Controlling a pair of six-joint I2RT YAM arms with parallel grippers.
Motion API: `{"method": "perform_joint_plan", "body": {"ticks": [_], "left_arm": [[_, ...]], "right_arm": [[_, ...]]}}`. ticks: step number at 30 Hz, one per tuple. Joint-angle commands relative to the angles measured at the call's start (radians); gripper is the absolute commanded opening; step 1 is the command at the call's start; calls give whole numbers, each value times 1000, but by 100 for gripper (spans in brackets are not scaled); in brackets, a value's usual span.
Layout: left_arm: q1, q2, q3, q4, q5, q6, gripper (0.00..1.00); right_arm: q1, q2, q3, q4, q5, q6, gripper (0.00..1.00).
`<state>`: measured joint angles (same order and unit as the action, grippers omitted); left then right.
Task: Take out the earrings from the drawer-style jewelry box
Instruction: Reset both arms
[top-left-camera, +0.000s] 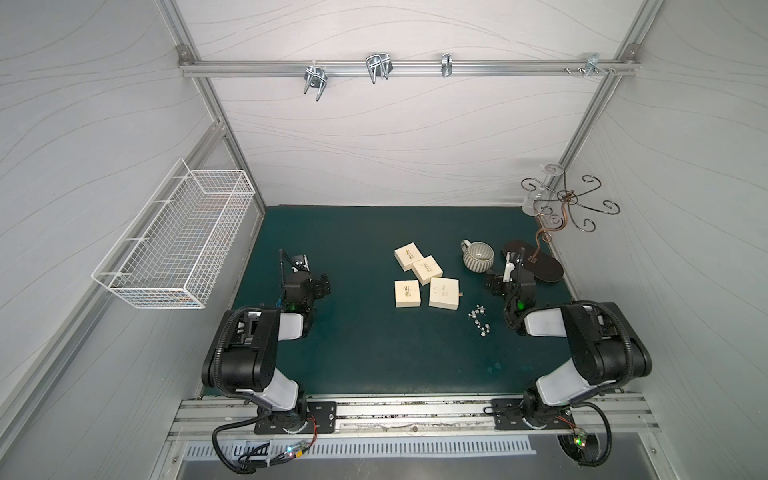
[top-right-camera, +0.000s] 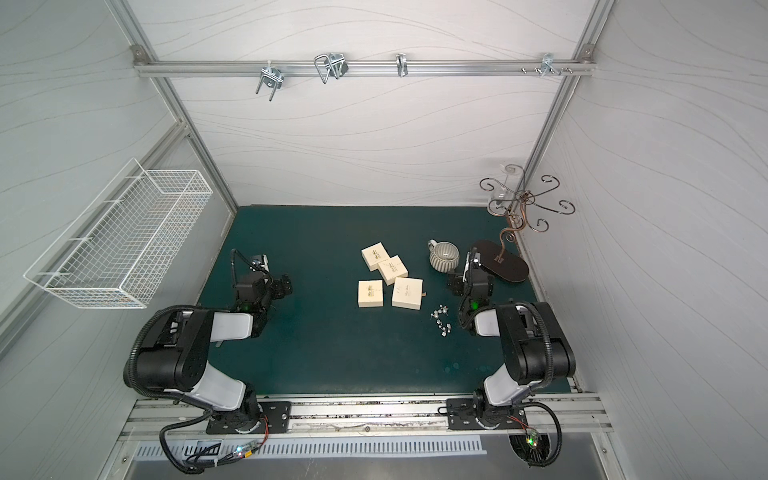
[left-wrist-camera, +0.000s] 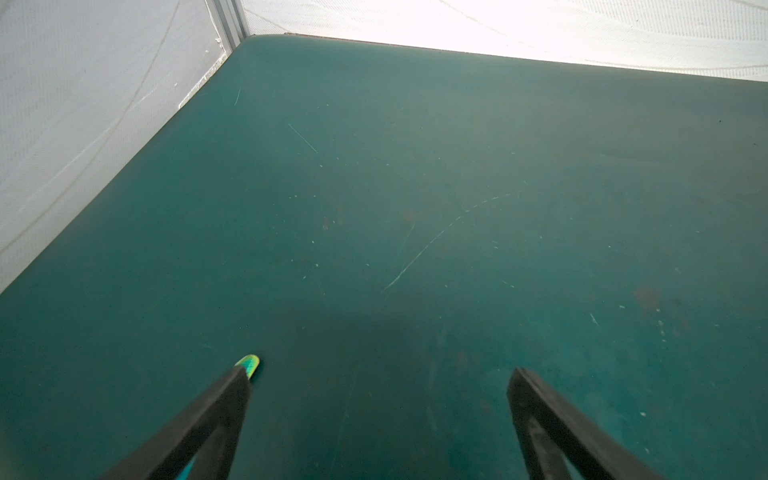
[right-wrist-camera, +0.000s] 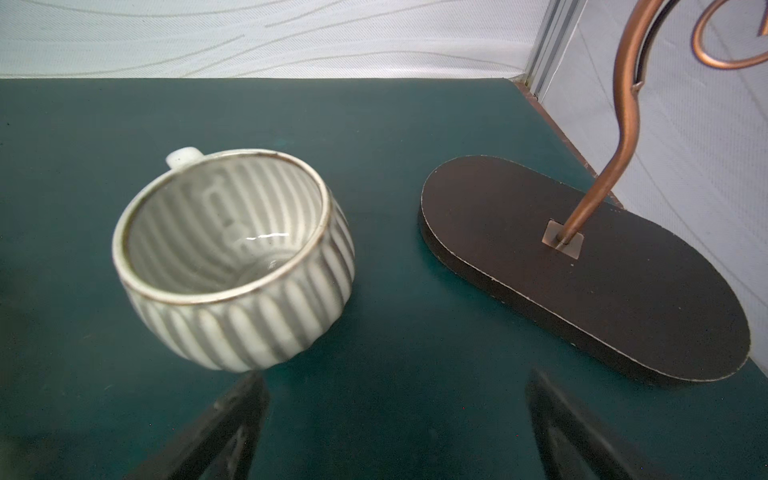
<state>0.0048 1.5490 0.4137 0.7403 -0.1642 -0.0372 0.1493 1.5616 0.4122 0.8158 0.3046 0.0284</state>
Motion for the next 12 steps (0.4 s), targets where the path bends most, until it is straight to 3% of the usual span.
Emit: {"method": "perform_joint_plan", "body": {"ticks": [1,12], "left_arm": [[-2,-4,25,51,-9,5,100],[6,-5,27,45,8,3,100]], "right_arm": [[4,7,-1,39,-4,-19,99],[4,8,-1,39,-3,-19,99]]}}
